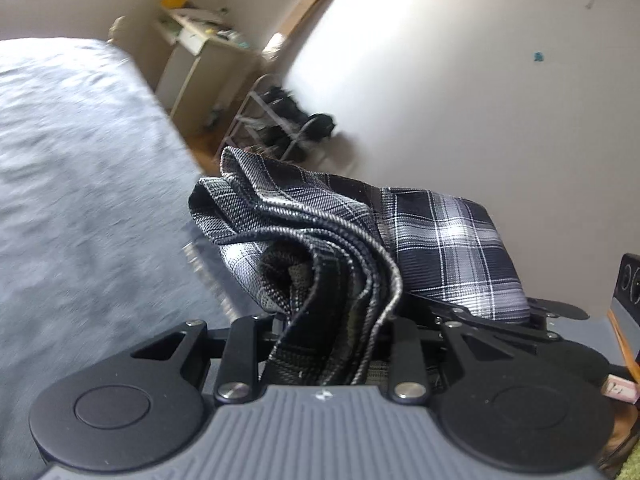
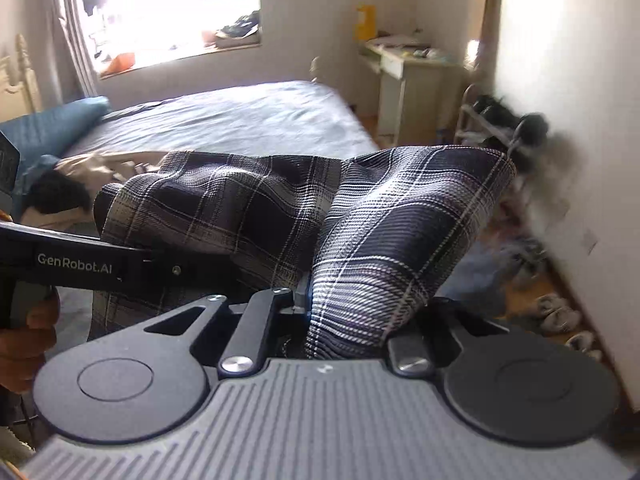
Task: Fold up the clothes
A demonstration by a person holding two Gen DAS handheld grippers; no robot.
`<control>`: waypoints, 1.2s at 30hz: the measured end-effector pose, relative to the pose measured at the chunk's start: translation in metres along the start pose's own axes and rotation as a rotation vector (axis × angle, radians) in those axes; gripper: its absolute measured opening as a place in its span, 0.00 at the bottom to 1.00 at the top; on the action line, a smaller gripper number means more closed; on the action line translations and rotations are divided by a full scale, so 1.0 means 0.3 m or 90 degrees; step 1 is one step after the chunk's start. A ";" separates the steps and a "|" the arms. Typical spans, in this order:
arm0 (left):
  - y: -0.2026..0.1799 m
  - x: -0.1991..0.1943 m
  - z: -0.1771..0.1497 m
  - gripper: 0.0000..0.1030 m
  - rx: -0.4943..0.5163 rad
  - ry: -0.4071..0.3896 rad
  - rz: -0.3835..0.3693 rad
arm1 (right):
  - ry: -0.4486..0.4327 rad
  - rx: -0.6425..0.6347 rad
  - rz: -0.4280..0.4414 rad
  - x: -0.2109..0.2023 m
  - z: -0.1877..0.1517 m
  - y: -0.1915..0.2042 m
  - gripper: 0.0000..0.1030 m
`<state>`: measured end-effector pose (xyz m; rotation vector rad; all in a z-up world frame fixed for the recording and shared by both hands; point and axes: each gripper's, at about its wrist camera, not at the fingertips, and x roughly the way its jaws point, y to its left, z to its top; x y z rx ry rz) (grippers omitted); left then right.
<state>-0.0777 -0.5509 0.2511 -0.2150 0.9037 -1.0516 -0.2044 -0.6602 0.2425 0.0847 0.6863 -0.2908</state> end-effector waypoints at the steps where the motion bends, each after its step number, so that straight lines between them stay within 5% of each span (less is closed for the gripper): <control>1: -0.007 0.022 0.011 0.28 0.000 0.000 0.001 | -0.001 -0.008 -0.006 0.010 0.011 -0.023 0.11; 7: -0.062 0.184 0.052 0.28 -0.005 -0.014 0.039 | -0.007 -0.042 0.014 0.120 0.048 -0.201 0.11; 15: -0.146 0.516 0.062 0.29 -0.092 -0.047 0.192 | 0.001 -0.100 0.158 0.410 0.097 -0.562 0.11; 20: -0.126 0.727 0.044 0.29 -0.114 -0.073 0.242 | -0.001 -0.148 0.212 0.617 0.078 -0.718 0.11; 26: -0.021 0.864 -0.009 0.28 -0.119 -0.092 0.249 | -0.016 -0.187 0.216 0.746 0.040 -0.726 0.11; 36: 0.099 0.915 0.022 0.29 -0.043 -0.094 0.209 | -0.040 -0.228 0.188 0.891 0.015 -0.702 0.11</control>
